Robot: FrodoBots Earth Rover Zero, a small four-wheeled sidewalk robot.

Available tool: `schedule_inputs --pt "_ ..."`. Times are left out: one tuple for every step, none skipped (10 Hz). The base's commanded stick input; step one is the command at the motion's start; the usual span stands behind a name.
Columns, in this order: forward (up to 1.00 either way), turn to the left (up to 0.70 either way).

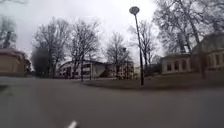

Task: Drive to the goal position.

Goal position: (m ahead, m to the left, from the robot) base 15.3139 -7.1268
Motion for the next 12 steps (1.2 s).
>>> schedule_inputs --pt "1.0 0.4" --pt "1.0 0.39" --pt "1.0 0.05" --pt "1.0 0.0" --pt "1.0 0.0" --pt "1.0 0.0" --pt "1.0 0.0" --pt "1.0 0.29" --pt "1.0 0.4" --pt "1.0 0.4" --pt "1.0 0.4" --pt "1.0 0.4"
